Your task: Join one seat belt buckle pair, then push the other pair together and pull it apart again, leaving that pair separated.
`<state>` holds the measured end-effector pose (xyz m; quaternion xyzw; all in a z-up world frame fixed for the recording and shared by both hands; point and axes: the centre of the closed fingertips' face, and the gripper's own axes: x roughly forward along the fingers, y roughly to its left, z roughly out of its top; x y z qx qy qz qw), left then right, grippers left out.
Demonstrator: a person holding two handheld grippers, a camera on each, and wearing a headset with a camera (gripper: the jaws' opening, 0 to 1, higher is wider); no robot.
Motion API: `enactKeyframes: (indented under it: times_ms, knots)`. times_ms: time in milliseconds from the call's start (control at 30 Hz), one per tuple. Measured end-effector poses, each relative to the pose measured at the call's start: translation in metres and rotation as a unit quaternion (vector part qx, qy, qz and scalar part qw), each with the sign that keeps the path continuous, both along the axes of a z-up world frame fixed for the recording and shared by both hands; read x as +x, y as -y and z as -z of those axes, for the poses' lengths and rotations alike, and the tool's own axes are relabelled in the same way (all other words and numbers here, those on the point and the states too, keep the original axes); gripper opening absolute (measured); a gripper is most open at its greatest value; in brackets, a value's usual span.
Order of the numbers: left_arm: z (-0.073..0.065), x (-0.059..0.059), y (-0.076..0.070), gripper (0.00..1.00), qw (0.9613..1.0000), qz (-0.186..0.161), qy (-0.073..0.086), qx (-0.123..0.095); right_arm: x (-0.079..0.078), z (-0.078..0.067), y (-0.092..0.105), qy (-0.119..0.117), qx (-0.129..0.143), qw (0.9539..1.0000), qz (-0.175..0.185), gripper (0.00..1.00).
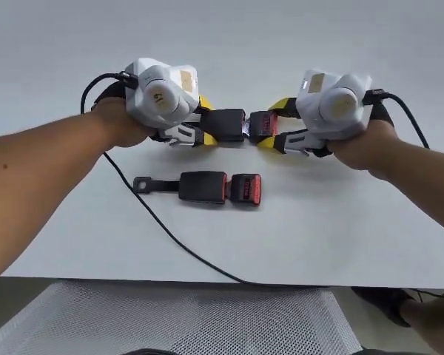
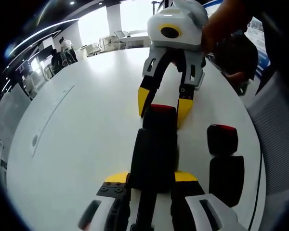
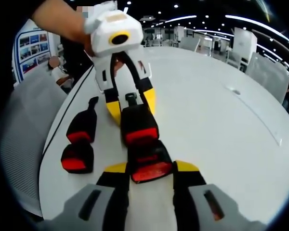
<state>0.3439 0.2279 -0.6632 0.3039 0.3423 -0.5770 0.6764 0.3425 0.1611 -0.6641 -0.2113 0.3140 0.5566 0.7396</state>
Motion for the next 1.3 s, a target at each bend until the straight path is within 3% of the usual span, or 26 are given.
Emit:
enactKeyframes:
  times_ms: [600,900,1300]
  knots:
    - [0.000,-0.001,-0.001,0.33,1.0000,-0.009,-0.002,0.001,-0.001,-0.001,0.018,0.002,-0.014,0.9999,-0.008,0.34]
    - [0.004,0.002,-0.003,0.33,1.0000,-0.007,-0.004,0.001,-0.003,0.000,0.023,0.001,-0.007,0.9999,-0.013,0.34]
    - [0.003,0.001,-0.001,0.33,1.0000,0.000,-0.005,0.005,-0.005,0.001,0.049,-0.002,-0.003,1.0000,-0.005,0.35]
